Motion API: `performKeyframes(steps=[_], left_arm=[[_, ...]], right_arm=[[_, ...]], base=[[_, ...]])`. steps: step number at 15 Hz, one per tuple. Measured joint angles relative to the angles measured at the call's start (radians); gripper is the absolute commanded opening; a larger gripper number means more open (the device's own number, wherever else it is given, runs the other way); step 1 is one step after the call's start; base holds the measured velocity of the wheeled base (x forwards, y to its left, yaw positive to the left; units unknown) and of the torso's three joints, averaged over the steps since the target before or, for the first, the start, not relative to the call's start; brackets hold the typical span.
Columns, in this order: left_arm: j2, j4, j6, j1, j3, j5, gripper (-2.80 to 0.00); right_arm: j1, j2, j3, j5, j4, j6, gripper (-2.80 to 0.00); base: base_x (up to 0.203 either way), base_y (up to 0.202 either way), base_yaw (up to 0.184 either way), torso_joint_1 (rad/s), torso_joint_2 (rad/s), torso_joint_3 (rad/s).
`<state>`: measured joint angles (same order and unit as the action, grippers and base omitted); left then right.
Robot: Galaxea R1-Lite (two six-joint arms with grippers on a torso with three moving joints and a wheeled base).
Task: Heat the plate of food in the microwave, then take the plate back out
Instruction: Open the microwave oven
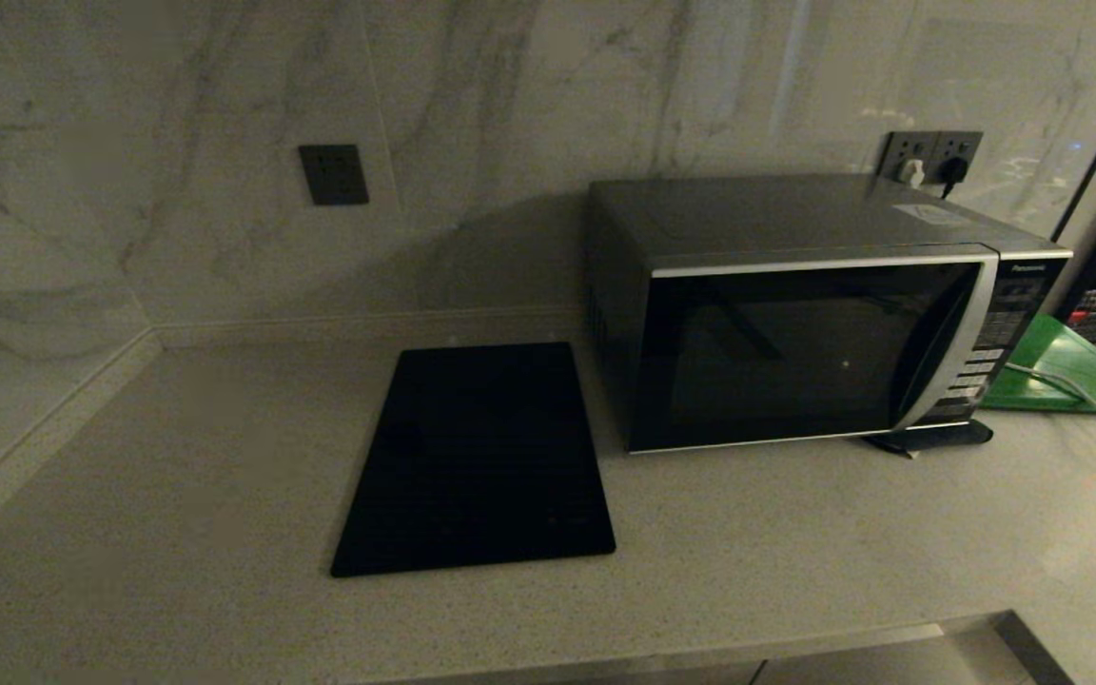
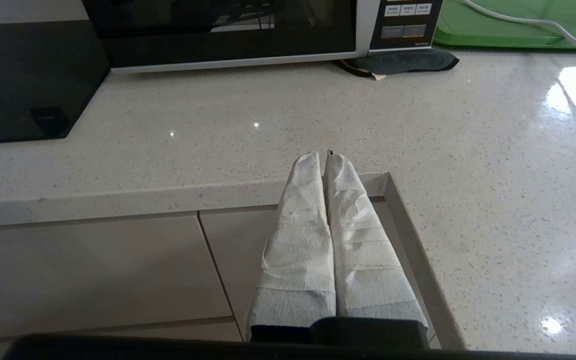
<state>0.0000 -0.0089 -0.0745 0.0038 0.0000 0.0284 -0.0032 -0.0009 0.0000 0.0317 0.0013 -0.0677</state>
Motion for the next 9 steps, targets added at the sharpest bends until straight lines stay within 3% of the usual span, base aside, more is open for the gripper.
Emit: performKeyframes(steps=[9], left_arm=[[0.000, 0.000, 0.000, 0.000, 0.000, 0.000, -2.80]], right_arm=[[0.000, 0.001, 0.000, -0.001, 0.000, -0.002, -2.80]], base=[[0.000, 0.000, 0.000, 0.000, 0.00, 0.000]])
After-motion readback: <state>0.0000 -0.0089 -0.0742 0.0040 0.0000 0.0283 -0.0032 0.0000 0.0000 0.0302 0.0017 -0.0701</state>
